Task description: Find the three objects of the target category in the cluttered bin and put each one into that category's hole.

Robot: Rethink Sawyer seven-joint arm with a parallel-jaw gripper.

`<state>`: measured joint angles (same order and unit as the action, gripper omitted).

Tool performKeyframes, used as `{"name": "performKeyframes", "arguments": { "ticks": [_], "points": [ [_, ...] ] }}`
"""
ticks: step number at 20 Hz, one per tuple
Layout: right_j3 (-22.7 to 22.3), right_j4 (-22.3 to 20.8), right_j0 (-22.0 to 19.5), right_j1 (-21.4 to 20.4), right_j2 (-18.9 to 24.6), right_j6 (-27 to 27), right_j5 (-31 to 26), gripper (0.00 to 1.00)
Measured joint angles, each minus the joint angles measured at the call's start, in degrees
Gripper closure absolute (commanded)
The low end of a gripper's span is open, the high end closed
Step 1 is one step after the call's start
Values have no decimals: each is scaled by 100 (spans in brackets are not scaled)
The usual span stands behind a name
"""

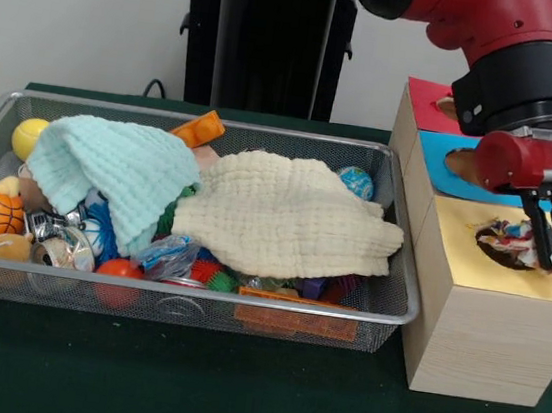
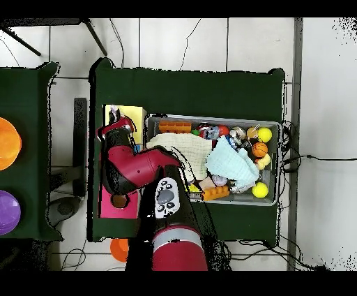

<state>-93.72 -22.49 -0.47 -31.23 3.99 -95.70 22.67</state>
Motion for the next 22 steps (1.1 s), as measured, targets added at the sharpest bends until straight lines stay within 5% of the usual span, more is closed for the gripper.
{"name": "performKeyframes", "arguments": {
  "ticks": [22],
  "points": [
    [2, 284, 24, 131, -24, 0, 59, 100]
  ]
}}
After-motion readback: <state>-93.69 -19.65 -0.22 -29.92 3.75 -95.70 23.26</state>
